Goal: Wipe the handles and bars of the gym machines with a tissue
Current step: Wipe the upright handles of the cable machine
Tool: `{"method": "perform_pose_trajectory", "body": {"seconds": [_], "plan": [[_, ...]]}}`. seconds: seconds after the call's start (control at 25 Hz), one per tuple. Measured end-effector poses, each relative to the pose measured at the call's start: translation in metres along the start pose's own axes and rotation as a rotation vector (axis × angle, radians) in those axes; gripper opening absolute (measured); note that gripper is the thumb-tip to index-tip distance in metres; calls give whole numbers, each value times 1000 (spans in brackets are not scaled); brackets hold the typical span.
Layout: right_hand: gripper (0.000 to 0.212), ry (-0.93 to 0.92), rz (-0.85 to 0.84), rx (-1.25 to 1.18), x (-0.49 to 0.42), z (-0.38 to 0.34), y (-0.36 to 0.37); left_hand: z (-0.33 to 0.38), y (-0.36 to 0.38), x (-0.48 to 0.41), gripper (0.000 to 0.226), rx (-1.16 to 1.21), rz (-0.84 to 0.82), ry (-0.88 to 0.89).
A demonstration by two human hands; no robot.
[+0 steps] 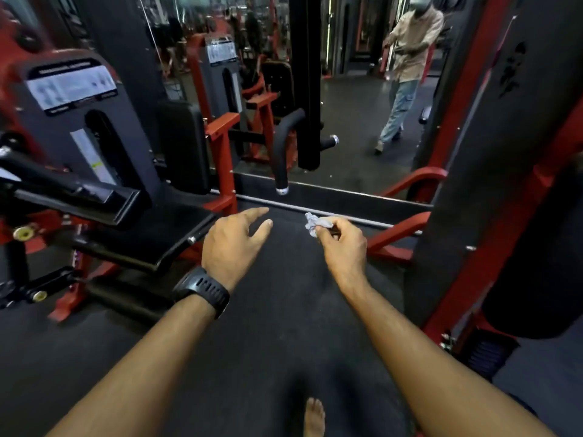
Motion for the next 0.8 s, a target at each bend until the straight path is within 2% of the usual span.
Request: {"method": "perform_pose_trajectory", "body": {"seconds": [0.24,0.44,0.6,0.8], "plan": [[14,-30,93,-48,-131,-4,76,-10,54,-143,33,-16,11,128],[23,-87,169,-237,-206,-29,115,-16,81,-229,36,82,57,259],[17,-307,277,-41,-247,-44,141,-24,107,-277,37,136,25,420],[21,-335,359,186,-257,-44,156,-41,128,-299,36,303,26,631]]}}
Point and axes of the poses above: each hand's wrist, its own x-axis away from the middle knuckle, its own y-axis out of the palm, z = x × y, the point moved 4 cm from there along -x, towards the middle knuckle, and after that the axes turned 5 degrees about z, right-handed, at the moved point
